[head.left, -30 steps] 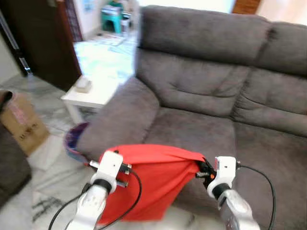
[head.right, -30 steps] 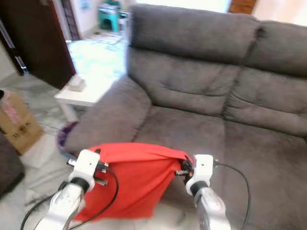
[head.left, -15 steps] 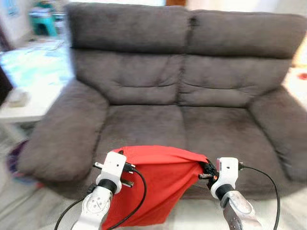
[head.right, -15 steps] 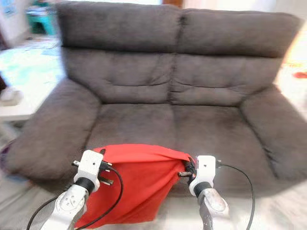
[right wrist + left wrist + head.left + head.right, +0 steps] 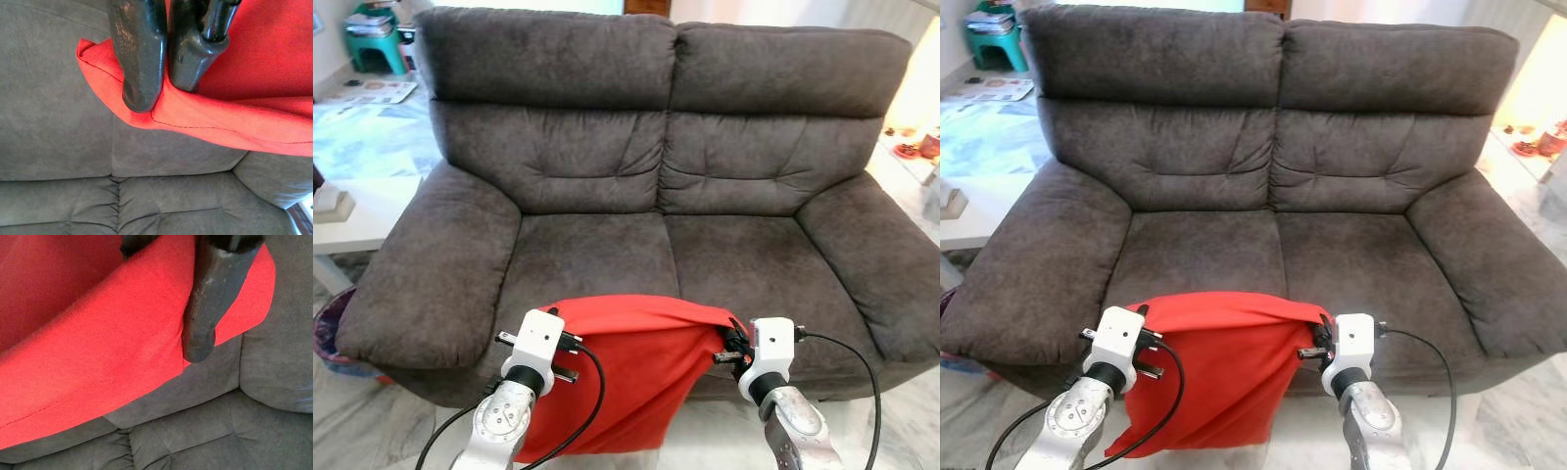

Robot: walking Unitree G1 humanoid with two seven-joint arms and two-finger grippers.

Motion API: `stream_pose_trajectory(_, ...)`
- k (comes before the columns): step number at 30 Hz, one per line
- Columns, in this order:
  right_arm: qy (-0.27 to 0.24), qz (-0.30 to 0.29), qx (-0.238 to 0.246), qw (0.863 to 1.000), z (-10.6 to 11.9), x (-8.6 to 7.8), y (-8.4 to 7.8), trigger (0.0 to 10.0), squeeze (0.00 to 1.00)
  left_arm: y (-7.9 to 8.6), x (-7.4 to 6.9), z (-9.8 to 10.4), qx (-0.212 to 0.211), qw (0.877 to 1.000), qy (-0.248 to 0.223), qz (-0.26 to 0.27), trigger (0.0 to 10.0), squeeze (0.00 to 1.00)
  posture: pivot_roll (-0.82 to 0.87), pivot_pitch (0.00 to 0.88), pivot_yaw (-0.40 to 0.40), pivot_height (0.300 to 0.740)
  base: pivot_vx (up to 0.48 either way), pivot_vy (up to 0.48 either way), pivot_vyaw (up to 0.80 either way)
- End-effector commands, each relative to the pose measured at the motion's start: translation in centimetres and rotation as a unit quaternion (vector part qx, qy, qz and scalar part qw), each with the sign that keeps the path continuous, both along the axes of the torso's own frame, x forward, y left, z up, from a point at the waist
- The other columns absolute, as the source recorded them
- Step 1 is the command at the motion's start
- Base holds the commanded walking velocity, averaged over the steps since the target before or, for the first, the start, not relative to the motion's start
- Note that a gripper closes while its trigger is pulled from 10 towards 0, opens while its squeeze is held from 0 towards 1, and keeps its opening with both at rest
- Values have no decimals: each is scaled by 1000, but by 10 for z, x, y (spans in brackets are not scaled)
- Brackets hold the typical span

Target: Move the pillow to the sofa from floor

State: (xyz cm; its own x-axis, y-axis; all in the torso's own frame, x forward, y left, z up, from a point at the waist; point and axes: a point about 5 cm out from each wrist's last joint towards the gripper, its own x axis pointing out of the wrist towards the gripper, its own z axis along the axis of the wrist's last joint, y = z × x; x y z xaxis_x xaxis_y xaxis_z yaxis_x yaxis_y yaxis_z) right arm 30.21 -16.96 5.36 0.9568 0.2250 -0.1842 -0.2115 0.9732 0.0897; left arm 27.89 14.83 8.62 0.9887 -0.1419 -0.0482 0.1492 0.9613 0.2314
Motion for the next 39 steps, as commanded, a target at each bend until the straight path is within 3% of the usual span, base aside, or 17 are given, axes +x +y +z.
stream_pose_trajectory(1,-30,-47,-8,998,11,3,-22,10000,0,10,5,20,-12,998,-52,29,10000,0,49,113,-34,740,0,-319,0)
stream_pose_trajectory(11,-44,-45,-9,998,13,1,-17,10000,0,12,5,21,-9,998,-55,34,10000,0,49,111,-34,740,0,-322,0)
stream_pose_trajectory(39,-63,-55,0,997,19,2,-24,10000,0,14,9,26,-6,997,-67,34,10000,0,40,98,-28,740,0,-383,0)
